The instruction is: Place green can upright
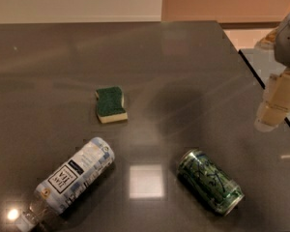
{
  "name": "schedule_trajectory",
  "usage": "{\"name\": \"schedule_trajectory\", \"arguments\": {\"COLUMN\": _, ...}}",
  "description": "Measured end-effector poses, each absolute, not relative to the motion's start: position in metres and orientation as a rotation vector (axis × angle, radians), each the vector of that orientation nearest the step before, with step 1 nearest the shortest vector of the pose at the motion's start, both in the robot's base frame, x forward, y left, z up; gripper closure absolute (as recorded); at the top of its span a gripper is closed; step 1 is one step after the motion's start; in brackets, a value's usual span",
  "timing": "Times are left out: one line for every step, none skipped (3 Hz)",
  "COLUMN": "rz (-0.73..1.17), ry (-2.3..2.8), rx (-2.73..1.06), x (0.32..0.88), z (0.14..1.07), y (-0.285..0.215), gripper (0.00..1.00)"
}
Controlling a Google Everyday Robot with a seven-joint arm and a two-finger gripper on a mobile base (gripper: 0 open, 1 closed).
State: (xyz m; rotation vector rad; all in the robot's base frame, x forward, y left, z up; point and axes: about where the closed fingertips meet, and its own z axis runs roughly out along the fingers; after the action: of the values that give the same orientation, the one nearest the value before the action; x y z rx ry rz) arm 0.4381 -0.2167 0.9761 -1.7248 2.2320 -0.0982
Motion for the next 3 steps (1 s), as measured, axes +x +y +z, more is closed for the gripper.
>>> {"name": "schedule_trajectory", "arguments": {"rz": -0.098, "ry": 2.232, "rx": -1.725, "x": 0.438, "z": 0.976, "y": -0.217, "gripper": 0.0}}
{"name": "schedule_trajectory", "arguments": {"rz": -0.061, "ry": 2.179, "rx": -1.777, "x": 0.435, "z": 0.977, "y": -0.211, "gripper": 0.0}}
{"name": "schedule_trajectory", "arguments": {"rz": 0.014, "ry": 2.054, "rx": -1.93, "x": 0.427, "z": 0.975, "y": -0.192, "gripper": 0.0}}
